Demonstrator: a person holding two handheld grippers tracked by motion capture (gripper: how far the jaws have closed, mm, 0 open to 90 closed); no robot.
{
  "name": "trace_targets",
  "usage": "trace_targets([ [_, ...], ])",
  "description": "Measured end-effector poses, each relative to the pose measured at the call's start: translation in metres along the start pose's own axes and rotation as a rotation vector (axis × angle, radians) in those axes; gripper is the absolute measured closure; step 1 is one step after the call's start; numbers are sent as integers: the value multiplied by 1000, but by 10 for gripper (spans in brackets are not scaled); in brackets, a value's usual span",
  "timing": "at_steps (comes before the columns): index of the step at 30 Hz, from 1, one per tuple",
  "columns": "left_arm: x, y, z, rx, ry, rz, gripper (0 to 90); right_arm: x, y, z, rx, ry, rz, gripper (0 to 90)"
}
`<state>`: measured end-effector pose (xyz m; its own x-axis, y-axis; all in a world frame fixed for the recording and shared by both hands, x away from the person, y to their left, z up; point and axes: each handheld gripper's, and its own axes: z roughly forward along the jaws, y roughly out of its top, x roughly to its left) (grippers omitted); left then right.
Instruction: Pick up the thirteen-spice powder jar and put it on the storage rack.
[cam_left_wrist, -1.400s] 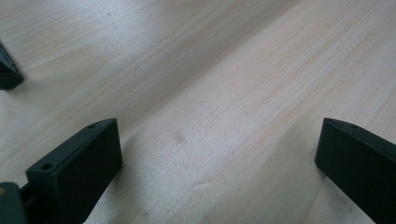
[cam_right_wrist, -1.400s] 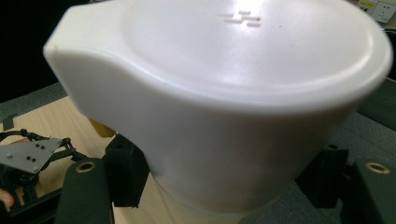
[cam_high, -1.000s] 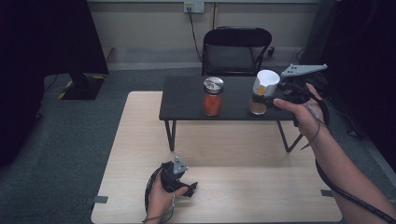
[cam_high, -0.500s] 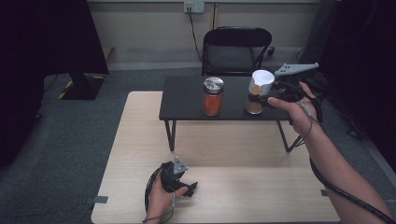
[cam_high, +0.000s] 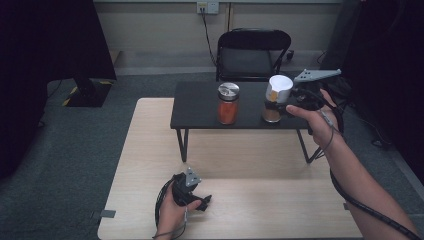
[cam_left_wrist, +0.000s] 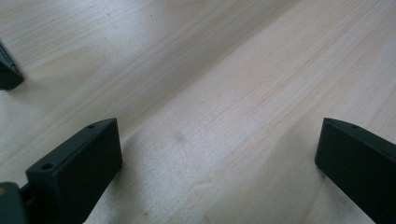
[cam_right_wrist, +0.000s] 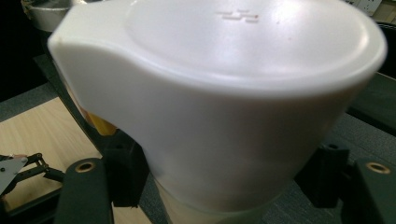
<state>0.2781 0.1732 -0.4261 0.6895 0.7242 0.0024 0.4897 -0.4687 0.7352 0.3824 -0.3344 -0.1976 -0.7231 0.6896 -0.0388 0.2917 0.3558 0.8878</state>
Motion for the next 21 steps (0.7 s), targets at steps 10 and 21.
trace_targets([
  [10,0,0,0,0,0,0,0,0,-1,0,-4,2,5,290],
  [21,0,0,0,0,0,0,0,-1,-2,-2,2,1,12,188],
])
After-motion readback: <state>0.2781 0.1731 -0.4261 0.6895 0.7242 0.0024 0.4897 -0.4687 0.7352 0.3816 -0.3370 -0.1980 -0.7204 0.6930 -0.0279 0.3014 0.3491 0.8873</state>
